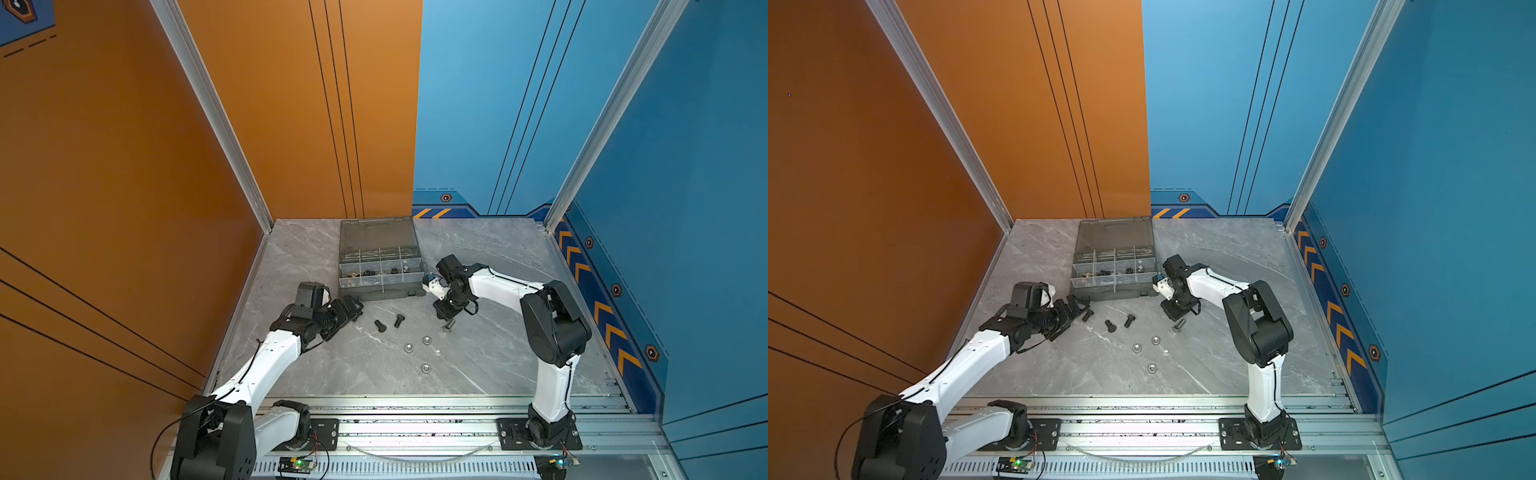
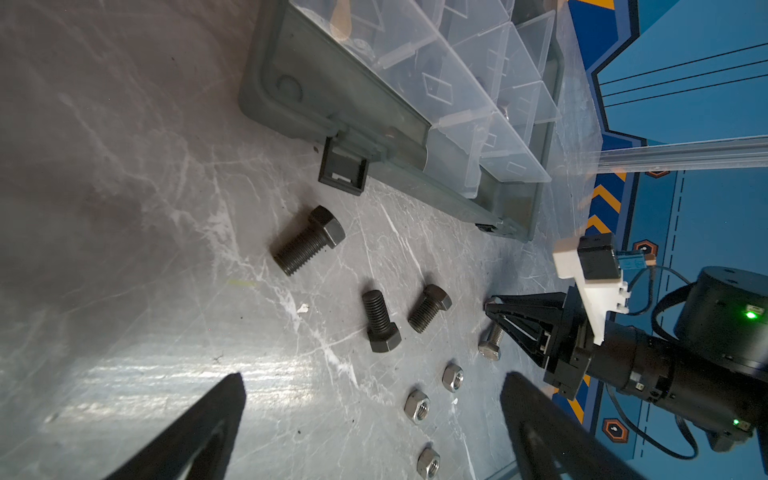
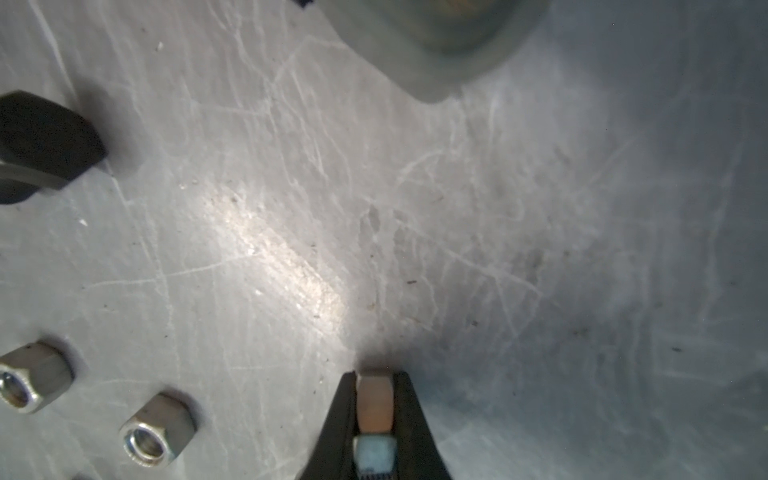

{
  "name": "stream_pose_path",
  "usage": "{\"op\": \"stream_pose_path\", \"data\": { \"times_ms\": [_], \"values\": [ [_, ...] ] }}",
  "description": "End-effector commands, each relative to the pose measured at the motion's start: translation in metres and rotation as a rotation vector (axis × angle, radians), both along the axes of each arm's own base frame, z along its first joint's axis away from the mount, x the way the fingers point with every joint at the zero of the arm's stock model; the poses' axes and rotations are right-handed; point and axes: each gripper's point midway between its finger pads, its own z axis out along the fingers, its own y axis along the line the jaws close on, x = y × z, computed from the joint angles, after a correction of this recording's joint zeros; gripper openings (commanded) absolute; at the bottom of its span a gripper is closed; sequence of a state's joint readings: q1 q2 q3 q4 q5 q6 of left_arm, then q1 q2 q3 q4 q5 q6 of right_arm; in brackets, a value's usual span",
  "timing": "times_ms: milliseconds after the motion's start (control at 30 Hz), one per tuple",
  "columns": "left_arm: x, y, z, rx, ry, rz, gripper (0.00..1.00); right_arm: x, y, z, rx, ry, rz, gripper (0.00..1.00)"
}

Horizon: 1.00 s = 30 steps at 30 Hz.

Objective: Sort the screws and nuts into containers

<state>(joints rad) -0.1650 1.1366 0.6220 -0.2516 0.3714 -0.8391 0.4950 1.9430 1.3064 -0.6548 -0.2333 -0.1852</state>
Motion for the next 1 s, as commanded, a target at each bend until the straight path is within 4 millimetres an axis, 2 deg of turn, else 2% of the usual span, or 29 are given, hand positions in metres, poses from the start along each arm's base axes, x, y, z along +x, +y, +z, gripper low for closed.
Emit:
{"op": "stream_pose_path", "data": {
  "times_ms": [0,267,433,567,733,867,967],
  "values": [
    [-0.004,0.0,-0.002,-0.015,0.005,0.002,0.98,0.001,0.009,0.027,0.081,-0.007,0.0,0.0],
    [-0.003,0.0,-0.001,-0.016,0.004,0.001,0.98,0.027,0.036,0.098,0.283,-0.131,0.009,0.0],
    [-0.002,0.0,-0.001,-0.017,0.003,0.001,0.98,0.064,0.053,0.135,0.368,-0.256,-0.015,0.0],
    [-0.003,-0.001,-0.002,-0.021,0.005,-0.001,0.98,0.101,0.063,0.152,0.41,-0.332,-0.054,0.0],
    [-0.005,0.001,-0.003,-0.02,0.003,0.008,0.98,0.143,0.071,0.148,0.41,-0.379,-0.11,0.0],
    [-0.006,0.001,-0.002,-0.02,0.003,0.009,0.98,0.167,0.077,0.125,0.399,-0.377,-0.155,0.0],
    [-0.007,0.002,-0.002,-0.017,0.004,0.011,0.98,0.175,0.081,0.108,0.397,-0.349,-0.179,0.0]
  ]
}}
